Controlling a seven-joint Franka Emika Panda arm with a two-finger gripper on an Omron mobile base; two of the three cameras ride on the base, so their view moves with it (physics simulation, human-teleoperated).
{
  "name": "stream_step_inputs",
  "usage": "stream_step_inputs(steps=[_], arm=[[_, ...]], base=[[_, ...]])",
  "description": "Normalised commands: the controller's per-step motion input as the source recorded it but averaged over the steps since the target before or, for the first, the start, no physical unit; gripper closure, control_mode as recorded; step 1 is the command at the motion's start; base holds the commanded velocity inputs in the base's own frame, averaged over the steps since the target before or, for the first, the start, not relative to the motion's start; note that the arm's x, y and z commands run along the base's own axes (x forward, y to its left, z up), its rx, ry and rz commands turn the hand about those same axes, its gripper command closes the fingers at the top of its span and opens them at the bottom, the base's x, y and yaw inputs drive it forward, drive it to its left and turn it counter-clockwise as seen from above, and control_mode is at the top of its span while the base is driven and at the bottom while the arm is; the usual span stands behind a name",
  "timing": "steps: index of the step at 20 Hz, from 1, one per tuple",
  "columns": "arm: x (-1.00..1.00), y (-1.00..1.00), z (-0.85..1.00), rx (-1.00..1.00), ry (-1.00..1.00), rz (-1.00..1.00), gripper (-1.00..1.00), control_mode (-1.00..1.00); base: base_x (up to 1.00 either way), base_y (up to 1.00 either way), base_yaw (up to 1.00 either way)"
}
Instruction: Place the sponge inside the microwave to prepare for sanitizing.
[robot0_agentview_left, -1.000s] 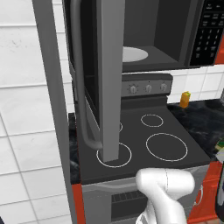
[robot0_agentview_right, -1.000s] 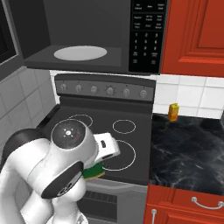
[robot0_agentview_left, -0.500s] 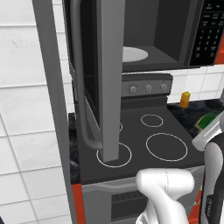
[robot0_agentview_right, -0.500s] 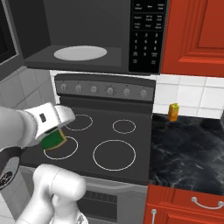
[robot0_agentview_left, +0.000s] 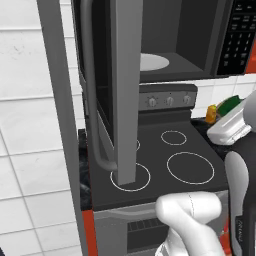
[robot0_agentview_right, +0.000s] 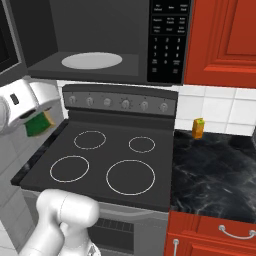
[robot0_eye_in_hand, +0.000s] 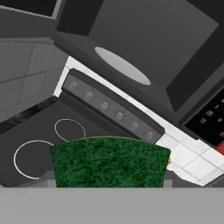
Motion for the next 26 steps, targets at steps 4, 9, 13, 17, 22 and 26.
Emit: stream_step_inputs(steps=[4,9,13,17,22,26], arm=[[0.02,0.13,0.68,0.05,-0.21,0.03,1.0,-1.0],[0.25,0.1,0.29,0.02,-0.23,0.0,1.0,-1.0],[0.39,0.11,0.0,0.06,-0.03,-0.01,1.0,-1.0],[0.47,0.0,0.01,0.29,0.02,-0.07,1.0,-1.0],[0.14,0.0,0.27,0.42,0.0,-0.1,1.0,-1.0],[0.11,0.06,0.18,0.19,0.0,-0.1,1.0,-1.0]], base=[[0.0,0.0,0.0],[0.0,0.0,0.0],[0.0,0.0,0.0],[0.0,0.0,0.0],[0.0,0.0,0.0],[0.0,0.0,0.0]])
